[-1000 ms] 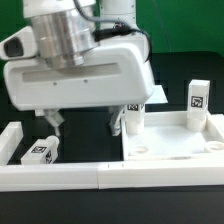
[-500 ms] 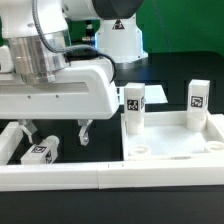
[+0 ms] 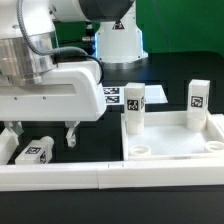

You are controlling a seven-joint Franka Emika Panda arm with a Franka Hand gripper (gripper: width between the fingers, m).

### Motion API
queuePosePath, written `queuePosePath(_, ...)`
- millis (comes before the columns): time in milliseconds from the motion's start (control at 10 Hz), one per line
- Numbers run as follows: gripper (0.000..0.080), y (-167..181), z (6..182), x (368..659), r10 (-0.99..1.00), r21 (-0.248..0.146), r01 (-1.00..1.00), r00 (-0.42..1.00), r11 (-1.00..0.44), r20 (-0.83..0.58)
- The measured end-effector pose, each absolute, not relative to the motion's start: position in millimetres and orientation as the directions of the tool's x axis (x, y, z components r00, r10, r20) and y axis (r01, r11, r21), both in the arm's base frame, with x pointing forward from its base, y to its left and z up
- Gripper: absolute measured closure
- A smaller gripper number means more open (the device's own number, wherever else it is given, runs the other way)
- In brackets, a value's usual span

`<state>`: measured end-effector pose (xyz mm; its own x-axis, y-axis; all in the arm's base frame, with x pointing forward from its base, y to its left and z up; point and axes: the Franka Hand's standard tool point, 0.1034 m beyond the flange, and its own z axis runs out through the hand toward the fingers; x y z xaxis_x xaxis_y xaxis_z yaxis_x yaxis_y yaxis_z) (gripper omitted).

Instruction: Assemble square table

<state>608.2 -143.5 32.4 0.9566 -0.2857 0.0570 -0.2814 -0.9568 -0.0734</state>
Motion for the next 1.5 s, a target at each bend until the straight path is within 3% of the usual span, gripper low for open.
queuePosePath(700, 0.0178, -148.6, 29.6, 613.7, -0.286, -0.061, -0.282, 0.954, -0.958, 0.088)
queuePosePath(900, 0.0544, -148.5, 29.1, 613.5, -0.286, -0.060, -0.282, 0.954, -0.958, 0.087)
queuePosePath(1000, 0.0678, -148.4, 28.8, 613.4, -0.286, -0.060, -0.282, 0.954, -0.958, 0.086)
queuePosePath(1100, 0.0678, -148.4, 28.7, 613.3, -0.286, -0.060, -0.282, 0.954, -0.958, 0.086)
queuePosePath(1200, 0.0772, -148.4, 28.7, 613.4, -0.286, -0.060, -0.282, 0.954, -0.958, 0.086)
queuePosePath(1500, 0.0797, -147.2, 29.5, 613.2, -0.288, -0.061, -0.283, 0.954, -0.957, 0.082)
